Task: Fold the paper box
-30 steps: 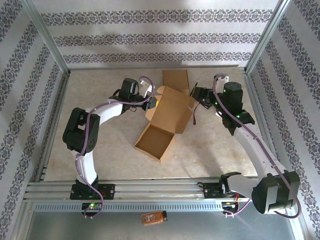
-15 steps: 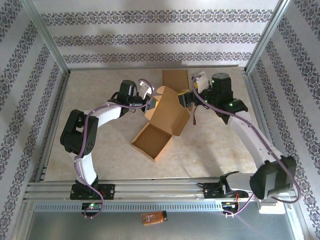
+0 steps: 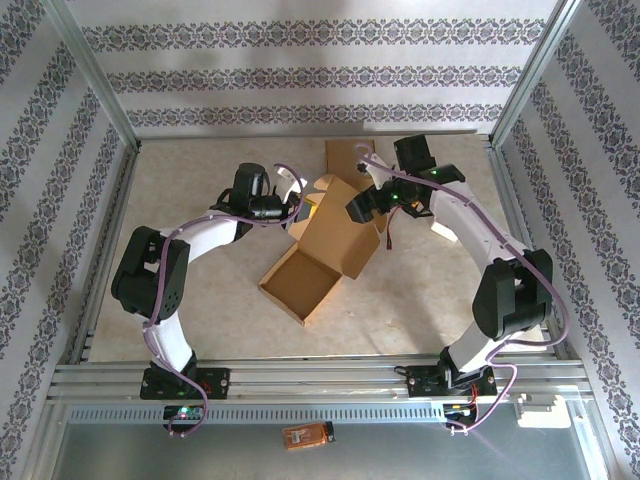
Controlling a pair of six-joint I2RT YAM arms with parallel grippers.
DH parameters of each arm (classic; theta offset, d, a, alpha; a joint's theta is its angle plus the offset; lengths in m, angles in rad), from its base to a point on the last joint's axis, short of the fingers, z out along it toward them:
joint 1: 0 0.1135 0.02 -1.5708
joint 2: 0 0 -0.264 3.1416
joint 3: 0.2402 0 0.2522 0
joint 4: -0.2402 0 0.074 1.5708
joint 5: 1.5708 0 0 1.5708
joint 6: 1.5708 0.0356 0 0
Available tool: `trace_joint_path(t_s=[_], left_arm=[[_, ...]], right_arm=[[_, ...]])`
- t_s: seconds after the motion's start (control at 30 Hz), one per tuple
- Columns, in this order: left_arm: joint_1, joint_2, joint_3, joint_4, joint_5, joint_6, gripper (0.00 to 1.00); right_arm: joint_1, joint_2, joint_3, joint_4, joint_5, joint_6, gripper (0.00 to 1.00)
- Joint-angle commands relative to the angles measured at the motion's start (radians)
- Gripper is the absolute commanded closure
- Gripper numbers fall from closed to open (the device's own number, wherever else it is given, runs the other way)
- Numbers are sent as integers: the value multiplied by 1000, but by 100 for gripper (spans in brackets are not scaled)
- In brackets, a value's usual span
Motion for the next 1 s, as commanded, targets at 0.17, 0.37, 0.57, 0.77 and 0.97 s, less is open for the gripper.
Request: trace_joint_path(t_s=[0.17,0.37,0.57,0.77,0.97], left_arm=[[-3,-43,-5,10,-24,55,100],[-3,-43,9,-4,-54,43,100],[-3,-69,-4,13,-93,26,88],[-3,-215,-88,19,-165,-35,44],[-3,-446,-230,15,-341,-101,21]], right_arm=[[13,23,56,-42,-55,-5,53],[37,47,96,-79,-8,-31,72],[120,48,170,-138,219,-137,95],[232,-8,220,-122,545,-350,100],[353,-35,174,72,862,-701,100]])
